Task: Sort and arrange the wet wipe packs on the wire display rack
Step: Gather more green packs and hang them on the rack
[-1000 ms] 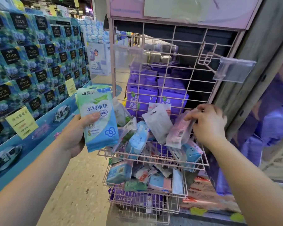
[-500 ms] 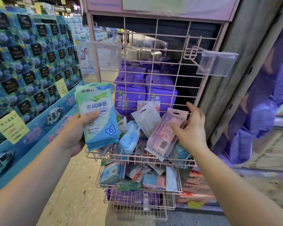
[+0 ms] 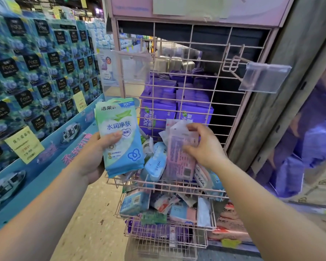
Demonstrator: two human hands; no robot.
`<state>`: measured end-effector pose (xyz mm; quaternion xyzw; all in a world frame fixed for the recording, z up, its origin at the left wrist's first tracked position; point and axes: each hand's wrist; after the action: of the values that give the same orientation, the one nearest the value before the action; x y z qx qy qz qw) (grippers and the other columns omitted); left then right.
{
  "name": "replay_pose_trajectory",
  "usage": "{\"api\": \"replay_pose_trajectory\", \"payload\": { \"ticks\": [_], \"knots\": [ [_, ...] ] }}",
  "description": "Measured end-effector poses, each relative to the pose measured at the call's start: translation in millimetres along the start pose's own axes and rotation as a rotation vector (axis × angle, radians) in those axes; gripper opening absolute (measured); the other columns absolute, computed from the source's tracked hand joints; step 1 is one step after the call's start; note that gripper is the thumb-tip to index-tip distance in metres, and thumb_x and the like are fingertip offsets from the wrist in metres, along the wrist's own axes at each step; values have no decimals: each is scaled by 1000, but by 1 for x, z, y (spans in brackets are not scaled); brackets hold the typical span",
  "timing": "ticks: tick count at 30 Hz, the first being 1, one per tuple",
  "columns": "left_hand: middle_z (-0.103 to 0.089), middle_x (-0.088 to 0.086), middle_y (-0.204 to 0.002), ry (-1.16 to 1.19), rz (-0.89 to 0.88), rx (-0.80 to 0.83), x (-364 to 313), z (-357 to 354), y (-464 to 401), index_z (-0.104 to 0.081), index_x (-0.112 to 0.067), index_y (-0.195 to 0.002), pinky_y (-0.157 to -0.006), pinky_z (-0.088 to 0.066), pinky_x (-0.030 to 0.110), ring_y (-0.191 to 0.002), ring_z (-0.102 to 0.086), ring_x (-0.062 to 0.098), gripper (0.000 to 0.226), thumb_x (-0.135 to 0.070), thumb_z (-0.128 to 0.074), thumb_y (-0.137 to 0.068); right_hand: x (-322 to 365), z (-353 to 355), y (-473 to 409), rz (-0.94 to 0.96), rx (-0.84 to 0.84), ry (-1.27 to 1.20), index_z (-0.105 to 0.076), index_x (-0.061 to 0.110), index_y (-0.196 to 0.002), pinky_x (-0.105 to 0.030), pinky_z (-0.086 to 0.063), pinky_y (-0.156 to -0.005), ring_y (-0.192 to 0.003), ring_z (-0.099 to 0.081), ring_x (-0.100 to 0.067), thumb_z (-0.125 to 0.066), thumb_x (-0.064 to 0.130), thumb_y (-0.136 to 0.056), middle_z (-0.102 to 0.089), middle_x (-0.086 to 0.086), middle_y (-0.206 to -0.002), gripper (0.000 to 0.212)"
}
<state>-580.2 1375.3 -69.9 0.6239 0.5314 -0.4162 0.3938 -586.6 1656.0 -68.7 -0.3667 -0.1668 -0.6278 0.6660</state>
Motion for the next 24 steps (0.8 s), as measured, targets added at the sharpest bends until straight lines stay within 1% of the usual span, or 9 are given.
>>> {"api": "replay_pose_trajectory", "payload": {
  "ticks": [2, 4, 7, 11, 15, 17, 19, 21, 24],
  "knots": [
    [-74, 9, -105, 4, -5, 3, 0, 1, 1, -62, -14, -117, -62, -58, 33, -84, -74, 23, 56, -28, -77, -64, -2, -5, 1, -70, 14, 67, -44, 26, -132, -32, -46, -95, -114, -56, -19, -82, 30, -68, -56, 4, -126, 74],
    [-74, 9, -104, 3, -4, 7, 0, 2, 2, -63, -14, -114, -62, -59, 33, -84, -74, 23, 65, -31, -84, -55, -4, -5, 1, -165, 34, 83, -42, 26, -131, -38, -51, -90, -109, -60, -20, -82, 38, -68, -59, 5, -124, 75],
    [-76, 8, -100, 22, -2, 17, 1, 1, 3, -63, -15, -112, -60, -59, 32, -80, -74, 22, 48, -26, -73, -67, -4, -7, -4, -252, 91, 125, -48, 22, -126, -38, -53, -84, -102, -63, -21, -79, 44, -70, -63, 4, -119, 68],
    [-76, 7, -97, 14, 1, 42, 3, -4, 3, -64, -15, -110, -59, -59, 32, -79, -74, 21, 63, -30, -87, -54, -3, -5, -12, -240, 144, 200, -56, 18, -116, -32, -51, -79, -98, -63, -22, -75, 49, -73, -65, 2, -110, 56],
    [-76, 8, -97, 8, 11, 51, 3, -8, 1, -65, -15, -109, -59, -59, 32, -78, -74, 22, 67, -31, -89, -48, -10, 16, -8, -204, 261, -106, -56, 18, -125, -7, -46, -67, -100, -63, -13, -75, 37, -78, -67, 4, -115, 53],
    [-76, 9, -99, -7, 0, 67, 3, -10, 0, -68, -16, -104, -60, -59, 33, -80, -74, 23, 76, -37, -93, -36, -16, 28, -1, -233, 249, -27, -49, 21, -134, -15, -47, -78, -102, -60, -13, -75, 43, -77, -63, 5, -120, 66],
    [-76, 9, -99, -5, -6, 78, 4, -13, -1, -69, -16, -103, -61, -59, 34, -81, -74, 23, 78, -41, -93, -33, -21, 35, 9, -317, 297, 241, -36, 24, -143, -26, -46, -89, -110, -59, -20, -75, 51, -71, -60, -1, -126, 86],
    [-75, 10, -100, 5, 2, 66, 4, -16, -3, -68, -16, -104, -61, -59, 34, -80, -74, 23, 66, -37, -90, -46, -25, 33, 21, -357, 423, 440, -22, 23, -150, -30, -44, -99, -124, -53, -25, -76, 52, -68, -50, -5, -143, 103],
    [-75, 10, -101, 25, 3, 48, 3, -21, -4, -66, -14, -107, -61, -59, 33, -81, -74, 23, 42, -27, -74, -68, -28, 27, 32, -353, 398, 426, -24, 21, -148, -35, -45, -102, -125, -52, -27, -74, 43, -71, -48, -5, -145, 94]
  ]
}}
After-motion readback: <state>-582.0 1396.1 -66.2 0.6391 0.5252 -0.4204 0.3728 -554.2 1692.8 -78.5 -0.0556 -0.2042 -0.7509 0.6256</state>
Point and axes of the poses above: each hand's wrist, its own y-axis away from the middle knuckle, its own z-axis out of the back of the hand, x = y × z
